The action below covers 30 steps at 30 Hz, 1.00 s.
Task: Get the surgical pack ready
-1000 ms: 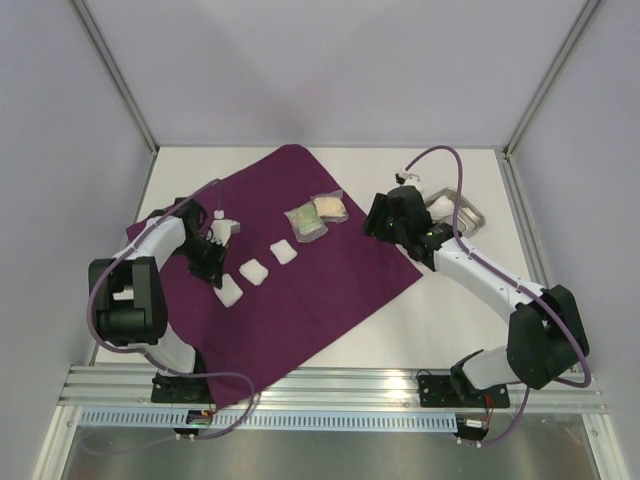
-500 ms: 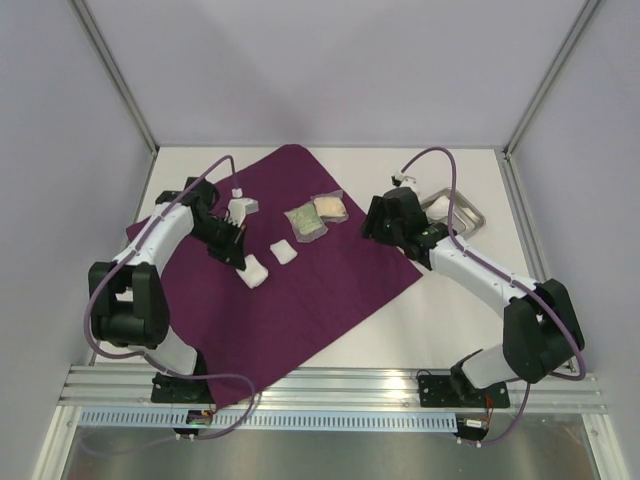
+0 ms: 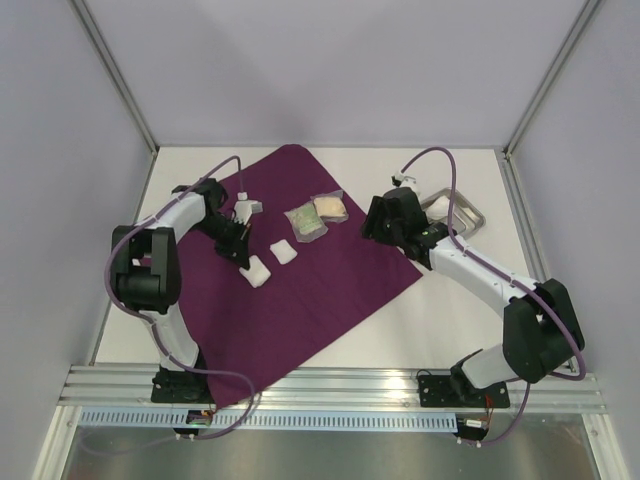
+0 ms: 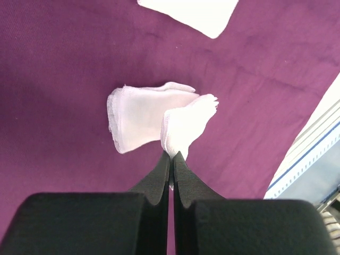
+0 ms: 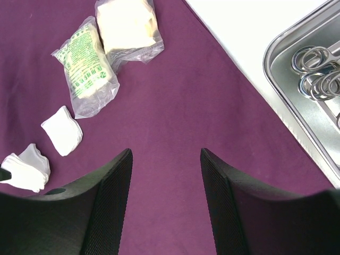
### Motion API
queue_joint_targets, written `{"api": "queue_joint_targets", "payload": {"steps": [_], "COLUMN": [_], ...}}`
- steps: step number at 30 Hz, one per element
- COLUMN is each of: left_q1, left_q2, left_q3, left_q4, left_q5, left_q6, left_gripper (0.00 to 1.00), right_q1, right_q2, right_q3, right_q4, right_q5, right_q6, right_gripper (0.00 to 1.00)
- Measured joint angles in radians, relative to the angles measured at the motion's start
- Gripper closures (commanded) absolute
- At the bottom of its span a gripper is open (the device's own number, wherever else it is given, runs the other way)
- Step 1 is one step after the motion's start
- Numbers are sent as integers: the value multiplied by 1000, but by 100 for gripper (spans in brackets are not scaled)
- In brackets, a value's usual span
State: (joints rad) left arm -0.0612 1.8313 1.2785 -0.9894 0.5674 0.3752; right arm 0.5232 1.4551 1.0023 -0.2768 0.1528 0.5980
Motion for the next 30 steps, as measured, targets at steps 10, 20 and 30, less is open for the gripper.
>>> {"api": "queue_joint_targets", "payload": {"steps": [10,20,30], "left_q1": [0,0,0], "left_q2": [22,5,61], "left_q3": [4,26,27], "left_q4": [50,60,66], "left_q5": [-80,-143,-181], "left_q6": [-37,-48,-56], "left_gripper": [72,52,52], "right_q1": [0,0,0], "right_q2": [0,0,0], "right_q3": [0,0,0], "right_q4": [-4,-22,-31], "right_q5": [3,4,16], "right_q6": [-1,-2,-16], "right_gripper": [43,43,43]}}
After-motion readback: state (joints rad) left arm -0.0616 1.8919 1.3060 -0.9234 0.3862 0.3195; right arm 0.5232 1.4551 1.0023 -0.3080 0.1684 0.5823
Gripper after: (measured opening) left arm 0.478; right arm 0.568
